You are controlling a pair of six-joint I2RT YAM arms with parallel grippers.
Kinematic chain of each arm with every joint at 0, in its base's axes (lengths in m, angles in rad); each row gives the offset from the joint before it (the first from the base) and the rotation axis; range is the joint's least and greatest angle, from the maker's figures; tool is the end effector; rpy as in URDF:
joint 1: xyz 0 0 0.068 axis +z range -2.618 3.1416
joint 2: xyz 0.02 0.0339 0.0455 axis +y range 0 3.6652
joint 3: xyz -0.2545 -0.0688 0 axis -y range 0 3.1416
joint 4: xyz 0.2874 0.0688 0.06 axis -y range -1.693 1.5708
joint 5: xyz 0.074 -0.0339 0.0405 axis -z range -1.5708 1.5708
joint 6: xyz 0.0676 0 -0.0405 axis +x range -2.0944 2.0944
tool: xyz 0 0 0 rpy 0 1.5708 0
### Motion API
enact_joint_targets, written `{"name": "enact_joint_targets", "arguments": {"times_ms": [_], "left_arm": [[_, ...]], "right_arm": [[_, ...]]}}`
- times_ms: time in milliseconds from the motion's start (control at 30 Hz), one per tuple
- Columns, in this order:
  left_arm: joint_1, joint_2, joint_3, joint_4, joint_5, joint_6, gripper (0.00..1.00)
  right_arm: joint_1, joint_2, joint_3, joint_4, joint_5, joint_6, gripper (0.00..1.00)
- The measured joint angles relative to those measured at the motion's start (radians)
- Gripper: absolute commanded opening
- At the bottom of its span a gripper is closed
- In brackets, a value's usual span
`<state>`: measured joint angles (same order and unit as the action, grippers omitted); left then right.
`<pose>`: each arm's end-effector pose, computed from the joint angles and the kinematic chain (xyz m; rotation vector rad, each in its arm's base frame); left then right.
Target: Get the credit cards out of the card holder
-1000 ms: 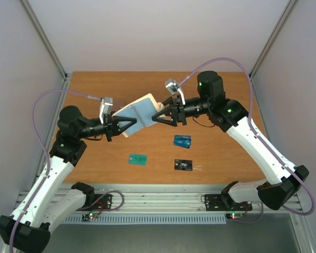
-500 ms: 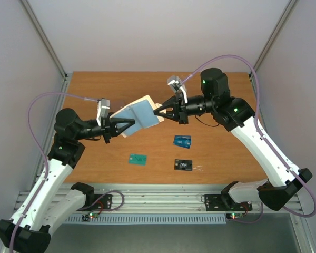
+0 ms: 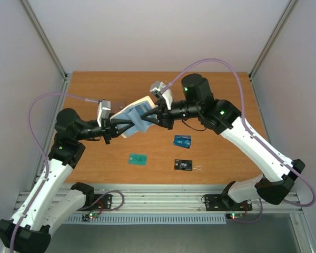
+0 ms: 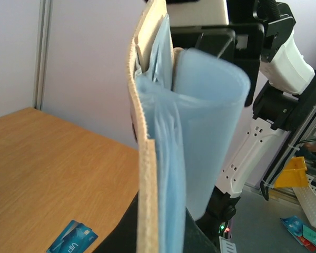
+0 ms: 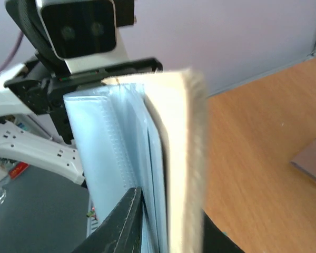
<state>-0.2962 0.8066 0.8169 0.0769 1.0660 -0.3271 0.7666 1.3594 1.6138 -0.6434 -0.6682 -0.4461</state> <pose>0.2094 -0.1258 0.3695 0.8845 1.4216 -1.2616 0.2210 0.2710 0.4445 -1.4595 1.3211 0.8622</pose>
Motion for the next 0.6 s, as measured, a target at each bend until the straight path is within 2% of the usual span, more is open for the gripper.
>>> {"name": "enact_joint_targets", "arguments": {"times_ms": [200,233,333,467,600], "left_arm": [[0.000,0.001,-0.002,-0.005,-0.008,-0.001,0.01],[0.000,0.002,-0.002,-0.005,-0.009,-0.002,0.11],[0.000,0.002,-0.006,-0.003,-0.019,0.000,0.55],[-0.003,0.002,-0.010,-0.004,-0.026,0.000,0.97],[-0.003,0.002,-0.017,0.002,-0.055,-0.025,0.99]], "right_arm": [[0.027,0.045,0.001,0.000,0.008,-0.014,0.01],[0.027,0.045,0.001,0.000,0.008,-0.017,0.01],[0.027,0.045,0.003,-0.002,0.021,-0.021,0.01],[0.027,0.048,0.009,-0.023,0.100,-0.019,0.01],[0.045,0.071,0.057,-0.078,0.239,-0.016,0.01]]}}
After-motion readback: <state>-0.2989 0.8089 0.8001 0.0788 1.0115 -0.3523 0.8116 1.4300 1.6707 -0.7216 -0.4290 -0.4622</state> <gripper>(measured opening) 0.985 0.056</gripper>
